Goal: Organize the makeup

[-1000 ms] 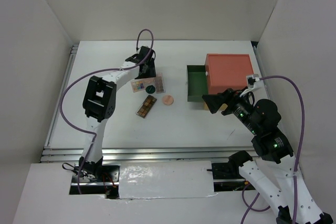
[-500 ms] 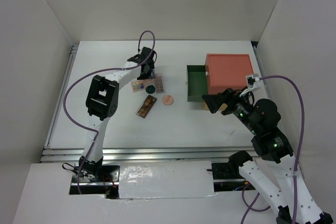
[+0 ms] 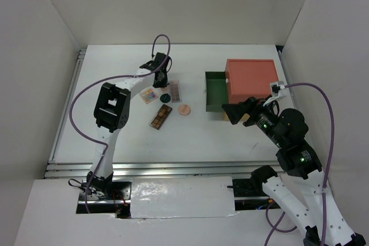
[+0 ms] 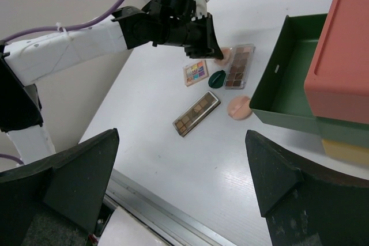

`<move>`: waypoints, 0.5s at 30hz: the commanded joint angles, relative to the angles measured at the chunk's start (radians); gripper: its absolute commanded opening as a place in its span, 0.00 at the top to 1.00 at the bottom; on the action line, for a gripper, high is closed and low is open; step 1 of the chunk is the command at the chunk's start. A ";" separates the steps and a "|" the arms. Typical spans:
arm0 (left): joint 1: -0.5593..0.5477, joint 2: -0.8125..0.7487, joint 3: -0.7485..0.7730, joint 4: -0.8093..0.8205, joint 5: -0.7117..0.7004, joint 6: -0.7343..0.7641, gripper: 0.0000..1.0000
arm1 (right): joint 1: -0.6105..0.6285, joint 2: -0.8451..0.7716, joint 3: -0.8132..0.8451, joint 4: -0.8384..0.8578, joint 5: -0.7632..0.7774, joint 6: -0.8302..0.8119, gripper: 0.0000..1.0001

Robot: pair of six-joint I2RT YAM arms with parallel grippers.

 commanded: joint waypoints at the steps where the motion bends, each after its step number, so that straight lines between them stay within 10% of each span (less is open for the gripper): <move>1: -0.001 -0.136 -0.061 -0.023 -0.023 0.013 0.82 | 0.004 0.006 -0.001 0.036 0.001 -0.009 0.02; 15: -0.254 -0.453 -0.132 0.187 0.131 0.036 0.73 | 0.004 -0.013 0.009 0.048 0.030 0.014 0.01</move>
